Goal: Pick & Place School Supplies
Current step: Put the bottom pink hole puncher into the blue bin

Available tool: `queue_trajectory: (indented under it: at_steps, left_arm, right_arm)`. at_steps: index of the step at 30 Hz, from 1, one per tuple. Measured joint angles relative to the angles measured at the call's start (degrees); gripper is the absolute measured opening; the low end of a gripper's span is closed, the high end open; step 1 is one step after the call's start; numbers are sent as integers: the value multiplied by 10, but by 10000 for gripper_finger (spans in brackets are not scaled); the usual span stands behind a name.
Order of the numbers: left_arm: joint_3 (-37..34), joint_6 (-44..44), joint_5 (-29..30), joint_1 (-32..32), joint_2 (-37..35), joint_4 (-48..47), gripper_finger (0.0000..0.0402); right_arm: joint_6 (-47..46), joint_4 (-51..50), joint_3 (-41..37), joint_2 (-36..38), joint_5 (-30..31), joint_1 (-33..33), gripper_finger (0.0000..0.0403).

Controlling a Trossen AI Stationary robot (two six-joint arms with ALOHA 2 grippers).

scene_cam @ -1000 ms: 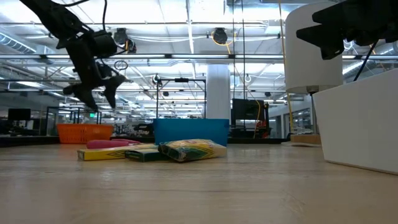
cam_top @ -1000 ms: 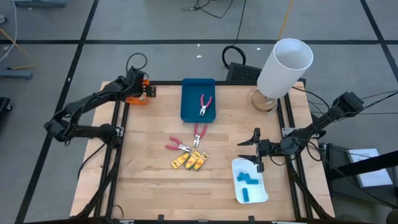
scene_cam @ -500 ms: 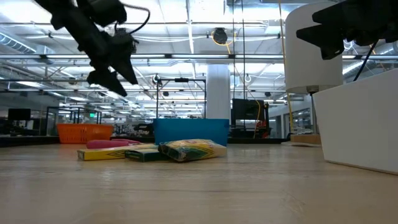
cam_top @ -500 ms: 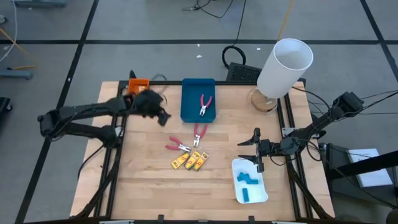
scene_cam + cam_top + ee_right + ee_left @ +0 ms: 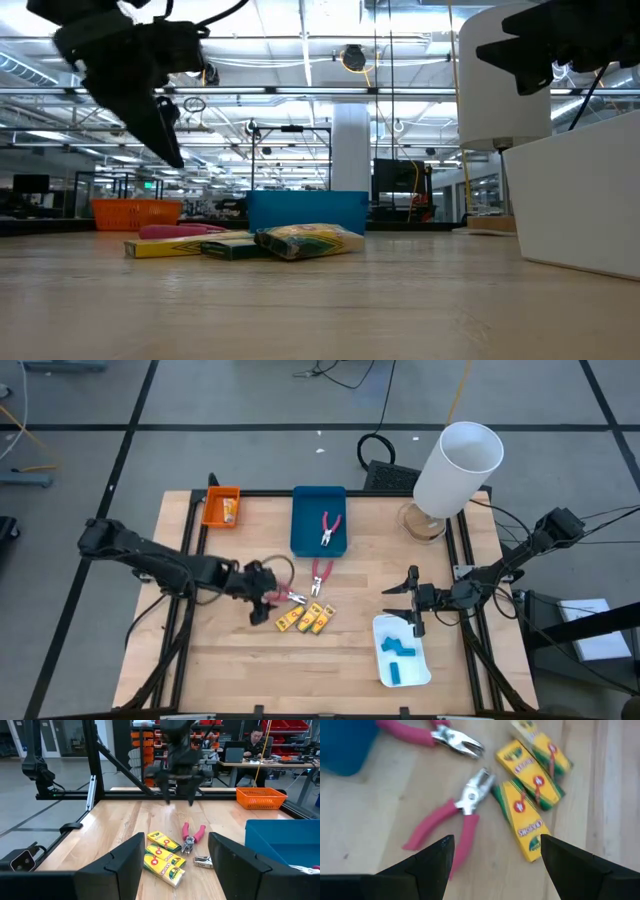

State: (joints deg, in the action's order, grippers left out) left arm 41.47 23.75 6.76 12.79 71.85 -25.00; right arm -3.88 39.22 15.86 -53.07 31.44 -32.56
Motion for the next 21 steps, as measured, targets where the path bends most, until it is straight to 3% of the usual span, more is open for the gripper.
queue_trajectory:
  at_steps: [6, 21]
  left_arm:
    - [0, -1, 28, 30, 63, 33, 301]
    - [0, 5, 58, 17, 174, 26, 301]
  right_arm:
    - [-10, 4, 0, 0, 0, 0, 210]
    - [-10, 4, 0, 0, 0, 0, 210]
